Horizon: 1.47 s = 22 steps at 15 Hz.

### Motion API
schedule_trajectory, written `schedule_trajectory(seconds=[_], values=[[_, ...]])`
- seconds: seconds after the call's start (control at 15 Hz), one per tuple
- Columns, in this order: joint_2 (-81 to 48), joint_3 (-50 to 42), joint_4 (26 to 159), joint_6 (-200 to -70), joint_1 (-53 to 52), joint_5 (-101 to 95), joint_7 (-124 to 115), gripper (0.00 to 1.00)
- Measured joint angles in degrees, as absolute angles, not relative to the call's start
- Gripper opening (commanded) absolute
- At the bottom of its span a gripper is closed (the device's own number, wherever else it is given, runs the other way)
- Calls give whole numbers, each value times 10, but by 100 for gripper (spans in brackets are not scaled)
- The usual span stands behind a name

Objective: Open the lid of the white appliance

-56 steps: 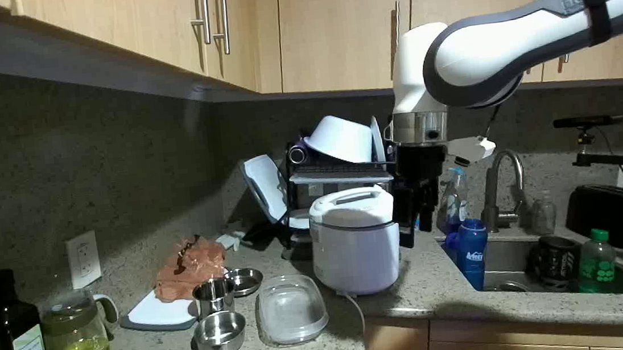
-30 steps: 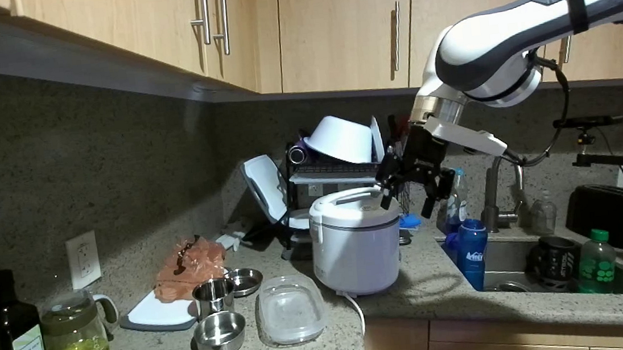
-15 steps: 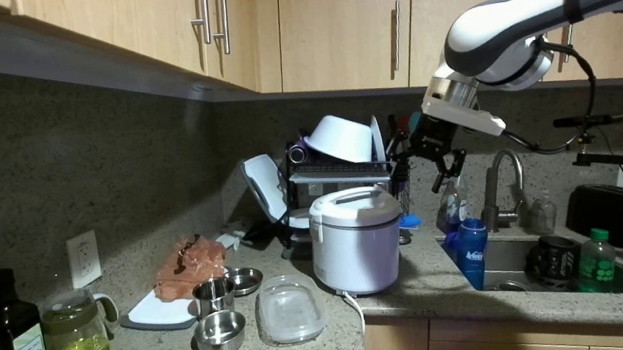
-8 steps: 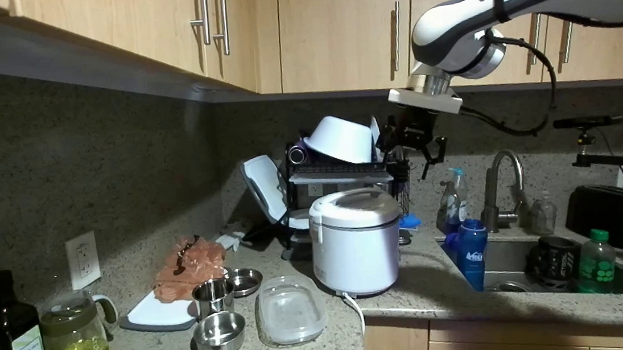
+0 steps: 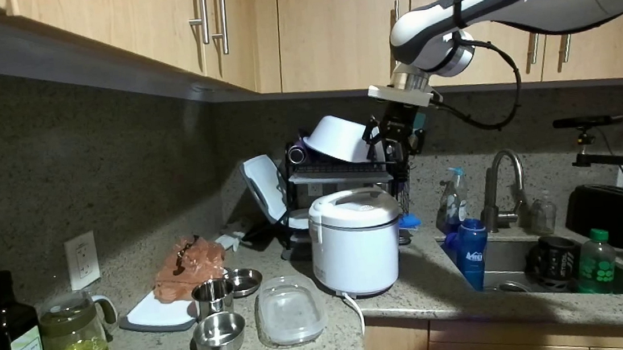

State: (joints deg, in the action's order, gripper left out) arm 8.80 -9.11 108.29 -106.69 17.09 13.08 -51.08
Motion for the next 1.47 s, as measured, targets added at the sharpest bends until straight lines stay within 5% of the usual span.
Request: schedule_trajectory(seconds=[1.47], values=[[-149,-123,867,-1059,140,126,-736,100]])
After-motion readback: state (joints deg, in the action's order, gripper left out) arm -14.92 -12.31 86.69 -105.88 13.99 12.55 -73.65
